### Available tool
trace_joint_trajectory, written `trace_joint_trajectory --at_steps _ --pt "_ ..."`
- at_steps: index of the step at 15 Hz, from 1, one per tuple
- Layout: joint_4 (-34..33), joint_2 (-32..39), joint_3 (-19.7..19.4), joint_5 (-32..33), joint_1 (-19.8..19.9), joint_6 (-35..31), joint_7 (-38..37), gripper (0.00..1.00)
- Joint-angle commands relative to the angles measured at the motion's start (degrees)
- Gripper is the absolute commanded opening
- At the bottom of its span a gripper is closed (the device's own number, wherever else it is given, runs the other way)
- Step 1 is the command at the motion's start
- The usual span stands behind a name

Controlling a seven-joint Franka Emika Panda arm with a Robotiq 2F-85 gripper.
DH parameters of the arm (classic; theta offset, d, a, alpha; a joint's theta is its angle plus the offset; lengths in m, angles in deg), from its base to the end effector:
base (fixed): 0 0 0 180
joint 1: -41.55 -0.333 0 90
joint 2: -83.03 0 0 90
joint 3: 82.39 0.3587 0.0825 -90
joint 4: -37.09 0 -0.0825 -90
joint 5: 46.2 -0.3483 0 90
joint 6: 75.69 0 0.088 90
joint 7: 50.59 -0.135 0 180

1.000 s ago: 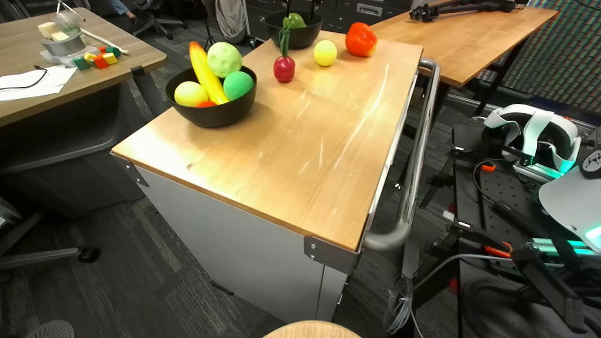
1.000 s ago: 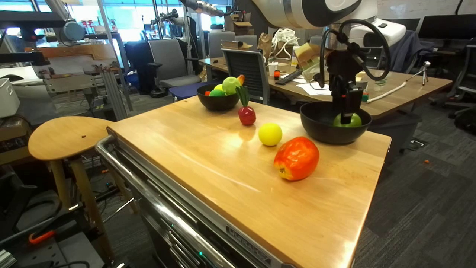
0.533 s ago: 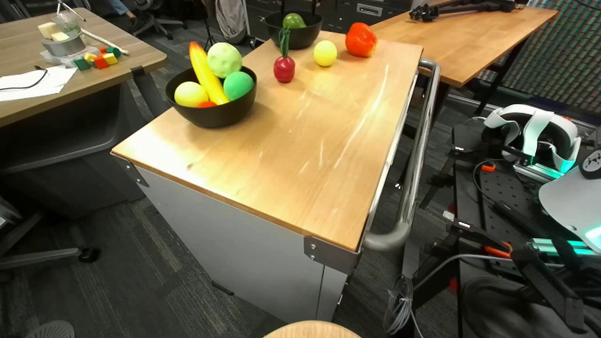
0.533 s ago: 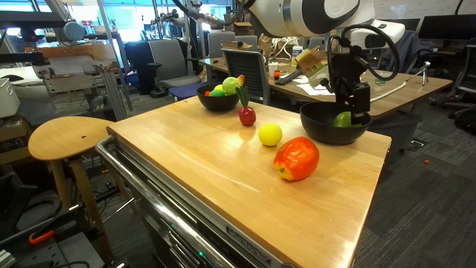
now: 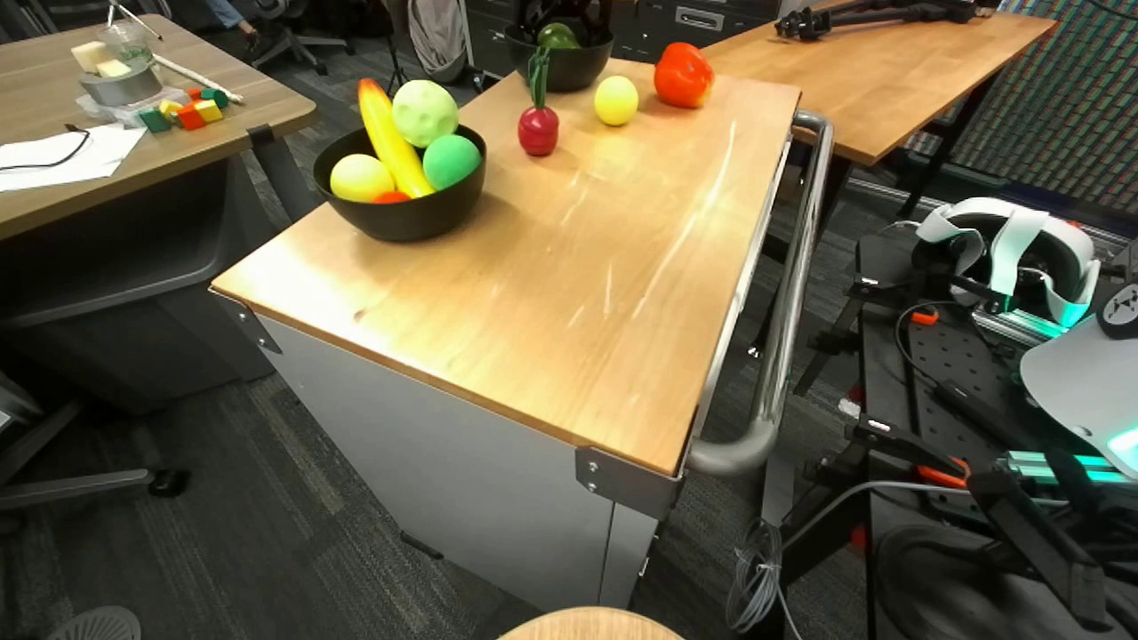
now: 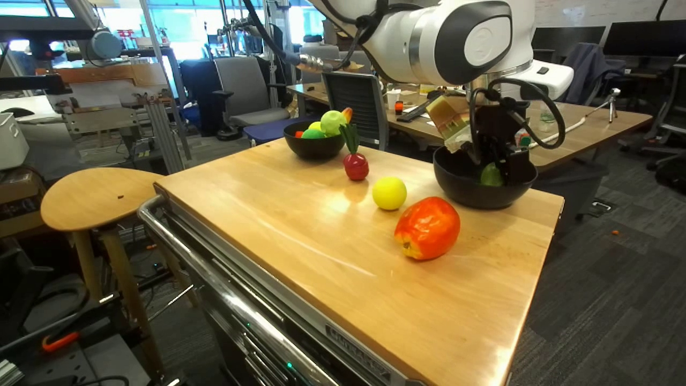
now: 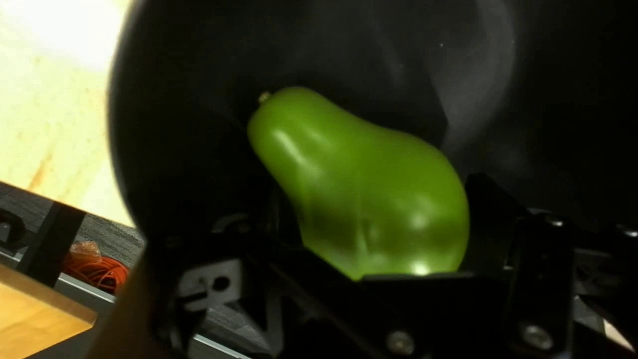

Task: Take the fruits and vegetables out of the bowls and put them on the table

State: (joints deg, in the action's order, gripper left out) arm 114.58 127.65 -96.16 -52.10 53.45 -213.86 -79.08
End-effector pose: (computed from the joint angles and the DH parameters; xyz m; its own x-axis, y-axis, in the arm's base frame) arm 0.7168 -0.2861 0.3208 0.5703 -0.7654 0.2982 -0.7864 -0.6136 -0.0712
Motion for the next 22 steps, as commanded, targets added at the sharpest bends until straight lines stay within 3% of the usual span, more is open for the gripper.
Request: trace_joint_trajectory --at_steps 1,3,8,11,15,19,22 --pt "-2.3 1.7 -0.3 -0.3 0.0 -1.1 -0.1 0.6" --pt "-1.7 1.1 0.2 -0.8 0.0 -1.0 0.1 0.47" --pt "8.6 -9.0 1.0 -0.9 -1.2 -2.3 2.6 0.47" --pt "16.5 -17.2 1.3 -0.8 -2.1 -7.5 5.2 0.47" --pt "26.8 -28.8 4.8 -3.9 -1.6 -11.2 11.2 0.47" --pt "32.9 -35.3 9.2 -10.9 -1.8 -7.0 19.7 0.47" --pt "34.3 -34.9 9.6 -10.2 -3.4 -4.6 19.4 0.47"
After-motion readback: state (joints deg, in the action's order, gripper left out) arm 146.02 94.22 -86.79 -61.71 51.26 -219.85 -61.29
